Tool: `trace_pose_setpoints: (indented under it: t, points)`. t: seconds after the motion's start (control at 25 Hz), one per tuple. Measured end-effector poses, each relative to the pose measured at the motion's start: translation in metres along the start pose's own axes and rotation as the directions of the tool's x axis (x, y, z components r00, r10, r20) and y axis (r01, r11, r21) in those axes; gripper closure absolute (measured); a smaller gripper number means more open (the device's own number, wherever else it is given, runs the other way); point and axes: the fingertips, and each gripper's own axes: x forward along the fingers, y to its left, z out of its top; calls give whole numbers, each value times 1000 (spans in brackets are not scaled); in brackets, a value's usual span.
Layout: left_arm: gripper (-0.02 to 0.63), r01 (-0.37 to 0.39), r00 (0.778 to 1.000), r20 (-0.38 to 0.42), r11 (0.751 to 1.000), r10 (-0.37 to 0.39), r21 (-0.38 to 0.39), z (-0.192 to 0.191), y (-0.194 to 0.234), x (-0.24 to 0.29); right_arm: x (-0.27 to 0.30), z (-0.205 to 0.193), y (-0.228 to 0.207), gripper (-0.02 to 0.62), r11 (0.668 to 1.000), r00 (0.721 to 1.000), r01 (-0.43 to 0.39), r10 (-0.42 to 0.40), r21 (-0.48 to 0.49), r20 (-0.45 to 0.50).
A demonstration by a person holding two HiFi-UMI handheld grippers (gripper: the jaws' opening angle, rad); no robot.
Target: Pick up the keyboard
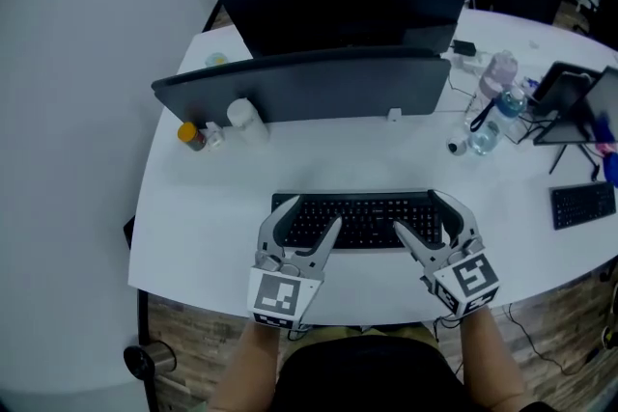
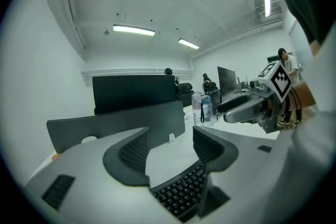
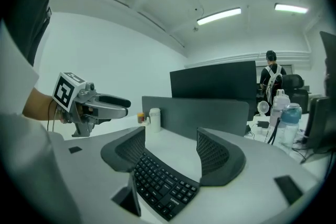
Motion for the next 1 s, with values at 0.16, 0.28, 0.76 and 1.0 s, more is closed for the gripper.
trace_pose_setpoints:
  t: [0.16,0.28,0.76,1.0]
  points:
    - [336,3,999,-51,1000,-4,-22,-19,7,6,0,-15,-14,318,999,999,19,-17,47,-49]
    - [336,-6,996,-92,999,3,-32,-38,17,11,2,-23,-26,318,997,997,37,-33,61,-72]
    - [318,-53,963,-269,994,25,-95,-108,53,14,8,-73,-61,318,991,973,102,-81,88,-215]
    - [301,-47,937,-349,991,0,-124,-139,63,17,11,-103,-72,316,984,948,135,-94,117,-303]
